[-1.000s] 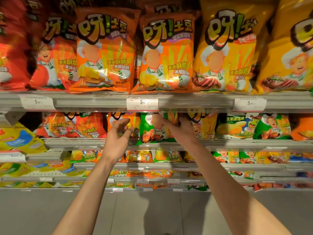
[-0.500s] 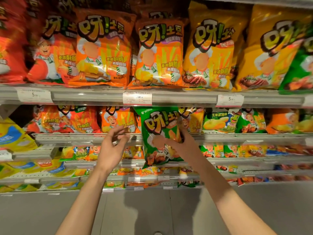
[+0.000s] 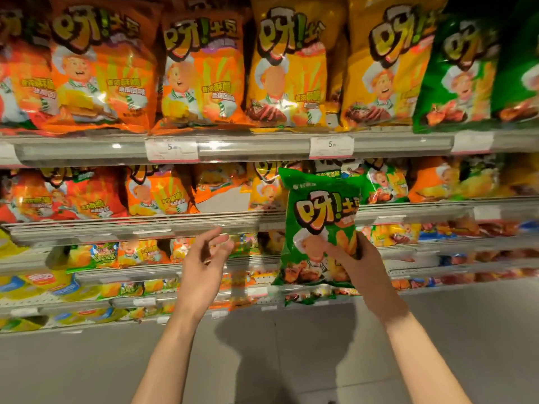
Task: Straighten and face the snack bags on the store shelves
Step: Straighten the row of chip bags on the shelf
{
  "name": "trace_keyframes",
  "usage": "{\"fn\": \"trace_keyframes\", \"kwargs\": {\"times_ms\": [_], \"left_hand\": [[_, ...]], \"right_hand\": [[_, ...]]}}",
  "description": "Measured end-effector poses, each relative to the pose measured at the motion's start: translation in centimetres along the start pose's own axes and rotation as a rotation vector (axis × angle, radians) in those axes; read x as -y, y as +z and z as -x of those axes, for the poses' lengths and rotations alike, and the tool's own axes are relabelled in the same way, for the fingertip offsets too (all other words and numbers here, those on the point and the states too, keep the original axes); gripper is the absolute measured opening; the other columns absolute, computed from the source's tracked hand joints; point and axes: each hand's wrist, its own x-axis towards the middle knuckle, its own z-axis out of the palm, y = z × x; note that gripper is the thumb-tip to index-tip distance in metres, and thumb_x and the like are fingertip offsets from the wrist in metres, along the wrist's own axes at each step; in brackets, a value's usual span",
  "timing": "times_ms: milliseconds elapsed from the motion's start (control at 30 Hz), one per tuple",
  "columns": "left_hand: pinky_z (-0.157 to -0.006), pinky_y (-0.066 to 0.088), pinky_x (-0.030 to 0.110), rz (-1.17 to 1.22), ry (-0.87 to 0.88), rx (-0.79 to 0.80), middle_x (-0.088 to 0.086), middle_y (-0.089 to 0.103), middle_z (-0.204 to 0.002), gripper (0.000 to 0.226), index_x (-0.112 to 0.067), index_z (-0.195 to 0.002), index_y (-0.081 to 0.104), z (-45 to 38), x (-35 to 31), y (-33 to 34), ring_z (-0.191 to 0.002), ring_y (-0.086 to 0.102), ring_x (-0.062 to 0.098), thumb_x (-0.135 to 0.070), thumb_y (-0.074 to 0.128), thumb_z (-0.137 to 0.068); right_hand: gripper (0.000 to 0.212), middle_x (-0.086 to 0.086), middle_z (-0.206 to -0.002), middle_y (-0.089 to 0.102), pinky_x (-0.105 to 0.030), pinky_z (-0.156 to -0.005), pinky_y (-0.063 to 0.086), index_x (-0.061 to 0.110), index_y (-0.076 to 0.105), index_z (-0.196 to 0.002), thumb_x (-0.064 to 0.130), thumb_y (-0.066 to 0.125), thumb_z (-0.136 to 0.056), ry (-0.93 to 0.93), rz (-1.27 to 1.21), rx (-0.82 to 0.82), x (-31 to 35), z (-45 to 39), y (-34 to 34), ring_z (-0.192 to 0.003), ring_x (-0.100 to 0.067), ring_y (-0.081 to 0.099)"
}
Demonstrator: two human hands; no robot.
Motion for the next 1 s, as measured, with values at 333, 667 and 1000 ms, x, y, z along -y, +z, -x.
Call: {"fn": "trace_keyframes", "kwargs": {"times_ms": [333, 667, 1000], "left_hand": [[-0.110, 0.048, 0.050, 0.063, -0.021, -0.086, -0.005, 0.074, -0.103, 0.025, -0.015, -0.122, 0.067, 2.3, -2.3, 18.3, -0.096, 0.070, 0.000, -0.013, 0.068, -0.097], [-0.106, 0.052, 0.045, 0.020, -0.002, -0.019, -0.012, 0.076, -0.104, 0.048, -0.026, -0.123, 0.067, 2.1, -5.7, 28.4, -0.106, 0.069, 0.008, -0.050, 0.070, -0.082], [-0.087, 0.049, 0.019, 0.074, 0.056, 0.070, -0.026, 0.074, -0.100, 0.018, -0.037, -0.112, 0.067, -0.8, -5.9, 32.3, -0.099, 0.067, -0.008, -0.025, 0.065, -0.099]], "right_hand": [[0.046, 0.025, -0.081, 0.072, -0.013, -0.062, 0.051, 0.036, 0.064, -0.110, 0.053, 0.083, -0.072, -0.005, -0.015, -0.048, -3.2, -4.3, -17.9, -0.075, 0.006, 0.066], [0.051, 0.015, -0.103, 0.076, -0.026, -0.078, 0.051, 0.035, 0.063, -0.123, 0.046, 0.083, -0.078, 0.049, -0.043, -0.083, -4.4, -7.3, -28.3, -0.099, -0.008, 0.070], [0.041, 0.023, -0.096, 0.075, -0.003, -0.062, 0.048, 0.032, 0.062, -0.122, 0.033, 0.082, -0.086, 0.006, 0.004, -0.163, -4.3, -9.1, -31.6, -0.085, 0.008, 0.068]]}}
